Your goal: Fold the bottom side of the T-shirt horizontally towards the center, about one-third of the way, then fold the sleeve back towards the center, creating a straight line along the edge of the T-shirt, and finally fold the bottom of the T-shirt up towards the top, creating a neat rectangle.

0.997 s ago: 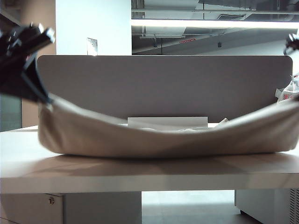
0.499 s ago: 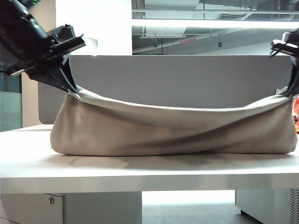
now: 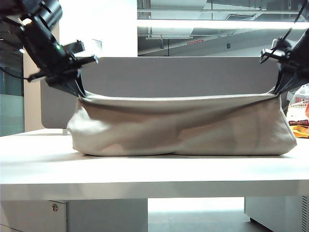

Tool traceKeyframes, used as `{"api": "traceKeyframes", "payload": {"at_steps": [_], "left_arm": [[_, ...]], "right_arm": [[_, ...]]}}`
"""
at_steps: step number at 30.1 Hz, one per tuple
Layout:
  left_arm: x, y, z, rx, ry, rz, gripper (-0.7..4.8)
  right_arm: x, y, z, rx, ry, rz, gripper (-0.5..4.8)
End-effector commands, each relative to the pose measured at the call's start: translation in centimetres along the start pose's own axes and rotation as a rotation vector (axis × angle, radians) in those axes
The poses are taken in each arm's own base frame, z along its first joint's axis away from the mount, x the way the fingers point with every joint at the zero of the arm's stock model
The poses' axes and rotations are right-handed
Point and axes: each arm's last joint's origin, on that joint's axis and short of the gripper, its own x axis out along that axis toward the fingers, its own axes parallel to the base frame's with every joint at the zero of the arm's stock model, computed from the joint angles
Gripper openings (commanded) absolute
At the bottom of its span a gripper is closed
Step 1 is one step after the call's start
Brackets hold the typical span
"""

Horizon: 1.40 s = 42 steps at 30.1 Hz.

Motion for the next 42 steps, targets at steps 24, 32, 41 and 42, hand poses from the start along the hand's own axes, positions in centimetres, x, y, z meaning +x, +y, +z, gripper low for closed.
{"api": "traceKeyframes", "payload": {"at_steps": [24, 32, 41, 42], "left_arm": [[10.0, 2.1, 2.1, 0.101, -0.111, 0.084, -0.01], [10.0, 2.0, 2.7, 0.121, -0.178, 0.062, 3.82], [10.1, 1.9, 2.3, 0.046, -0.129, 0.029, 3.94], [10.1, 1.9, 2.0, 0.033, -0.099, 0.024, 3.60]], "right_arm": [[9.5, -3.0, 2.8, -0.032, -0.131, -0.009, 0.02], [9.3, -2.7, 3.6, -0.057, -0.209, 0.025, 2.46], [9.3, -2.4, 3.3, -0.033, -0.169, 0.139, 2.06], [9.4, -2.3, 3.2, -0.027, -0.151, 0.158, 1.20]]}}
